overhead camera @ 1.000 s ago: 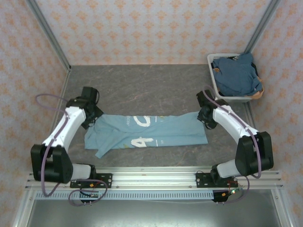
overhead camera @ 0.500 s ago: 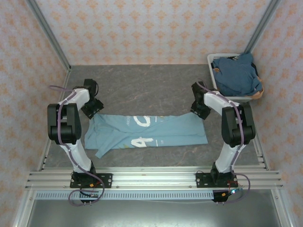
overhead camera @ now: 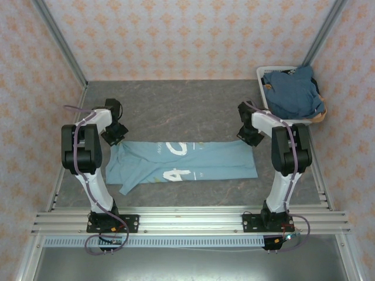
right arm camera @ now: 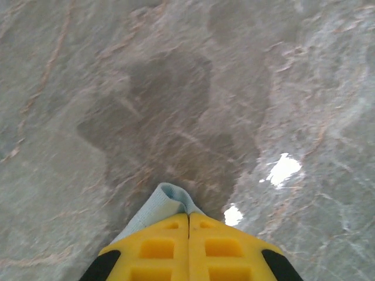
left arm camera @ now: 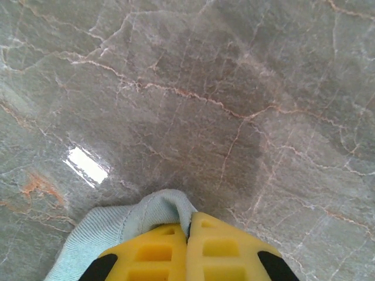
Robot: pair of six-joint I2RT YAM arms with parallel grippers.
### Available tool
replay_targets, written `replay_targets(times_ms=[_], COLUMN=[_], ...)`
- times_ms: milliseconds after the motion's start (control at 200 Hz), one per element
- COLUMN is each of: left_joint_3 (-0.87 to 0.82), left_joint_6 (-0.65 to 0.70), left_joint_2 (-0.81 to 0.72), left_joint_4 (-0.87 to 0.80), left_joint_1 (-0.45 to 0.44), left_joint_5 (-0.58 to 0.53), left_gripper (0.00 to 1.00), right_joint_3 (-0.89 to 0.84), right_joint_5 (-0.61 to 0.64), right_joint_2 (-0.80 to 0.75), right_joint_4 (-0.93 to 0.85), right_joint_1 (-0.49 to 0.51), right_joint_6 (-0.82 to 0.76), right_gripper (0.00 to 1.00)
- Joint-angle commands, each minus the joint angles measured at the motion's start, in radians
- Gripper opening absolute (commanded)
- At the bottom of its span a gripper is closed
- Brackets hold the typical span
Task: Fold and stack the t-shirts
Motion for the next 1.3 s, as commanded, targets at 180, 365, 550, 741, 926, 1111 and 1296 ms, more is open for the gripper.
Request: replay_targets(times_ms=[180, 365, 550, 741, 926, 1111, 1296], left_joint_3=[0.021, 0.077, 0.141, 0.110, 0.076, 0.079, 0.082], left_joint_6=[-0.019, -0.025, -0.007, -0.006, -0.001, -0.001, 0.002], left_joint_2=[0.017, 0.047, 0.073, 0.049, 0.037, 0.036, 0.034], left_joint_4=[0.008, 0.010, -0.020, -0.019, -0.006, -0.004, -0.007], left_joint_1=[0.011, -0.002, -0.018, -0.020, -0.020, -0.021, -0.020], left_joint_5=[0.035, 0.083, 0.082, 0.074, 0.070, 0.068, 0.070], left_gripper=[0.00, 0.00, 0.00, 0.00, 0.00, 0.00, 0.00], right_joint_3=[0.096, 0.199, 0.274, 0.130, -0.107, -0.269, -0.293], right_joint_5=[0.120, 0.113, 0.116, 0.113, -0.026, -0.117, -0.150], right_joint_2=[0.024, 0.069, 0.092, -0.087, -0.255, -0.349, -0.310], right_joint_4=[-0.083, -0.095, -0.140, -0.141, -0.075, 0.036, 0.091], right_joint_1=[-0.050, -0.056, -0.056, -0.056, -0.055, -0.056, -0.060], right_joint_6=[-0.048, -0.108, -0.137, -0.091, 0.004, 0.128, 0.192], right_gripper=[0.00, 0.00, 0.17, 0.39, 0.34, 0.40, 0.40])
